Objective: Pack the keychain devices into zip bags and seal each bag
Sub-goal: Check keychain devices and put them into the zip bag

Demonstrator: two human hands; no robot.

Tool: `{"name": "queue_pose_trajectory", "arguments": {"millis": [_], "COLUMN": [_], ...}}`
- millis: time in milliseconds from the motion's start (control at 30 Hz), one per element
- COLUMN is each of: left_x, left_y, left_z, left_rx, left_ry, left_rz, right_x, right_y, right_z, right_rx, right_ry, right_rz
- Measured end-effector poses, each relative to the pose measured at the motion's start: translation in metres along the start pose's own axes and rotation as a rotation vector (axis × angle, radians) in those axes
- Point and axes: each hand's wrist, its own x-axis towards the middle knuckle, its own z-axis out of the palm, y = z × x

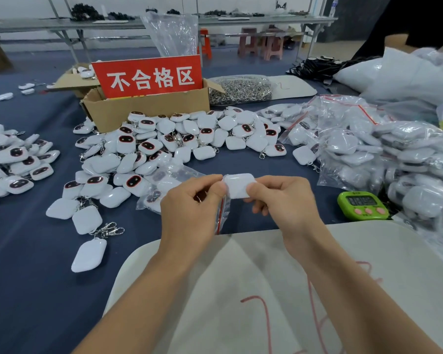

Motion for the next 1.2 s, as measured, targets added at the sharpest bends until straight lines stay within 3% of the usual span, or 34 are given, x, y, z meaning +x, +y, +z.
{"name": "queue_pose_trajectory", "arguments": {"millis": [200,333,600,733,800,933,1000,1100,1200], "left_x": [-0.005,-0.004,-0.018,-0.021,-0.02,-0.006,0.007,0.03,0.047], "left_y": [0.001,-0.002,0.011,0.012,0.011,0.008,0.007,0.01,0.017], "left_z": [0.001,0.0,0.001,0.005,0.005,-0.003,-0.012,-0.041,-0.073], "left_rx": [0.529,0.408,0.299,0.29,0.278,0.169,0.057,-0.09,-0.088], "left_ry": [-0.04,-0.036,-0.164,-0.148,-0.102,0.12,0.251,0.495,0.632], "left_rz": [0.121,0.161,0.522,0.483,0.444,0.318,0.2,0.122,0.299], "right_x": [0.002,-0.003,-0.011,-0.01,-0.008,0.002,0.006,0.009,0.009], "right_y": [-0.001,-0.004,0.004,0.003,0.002,0.002,0.0,0.002,0.008], "right_z": [-0.006,-0.001,0.022,0.02,0.019,0.006,-0.002,-0.006,0.0], "right_rx": [-0.012,-0.069,-0.427,-0.374,-0.343,-0.12,-0.053,-0.045,-0.132], "right_ry": [0.14,0.059,-0.032,-0.326,-0.38,0.053,0.16,0.182,0.122], "right_rz": [0.051,-0.01,-0.201,-0.169,-0.154,-0.148,-0.073,0.004,0.022]}}
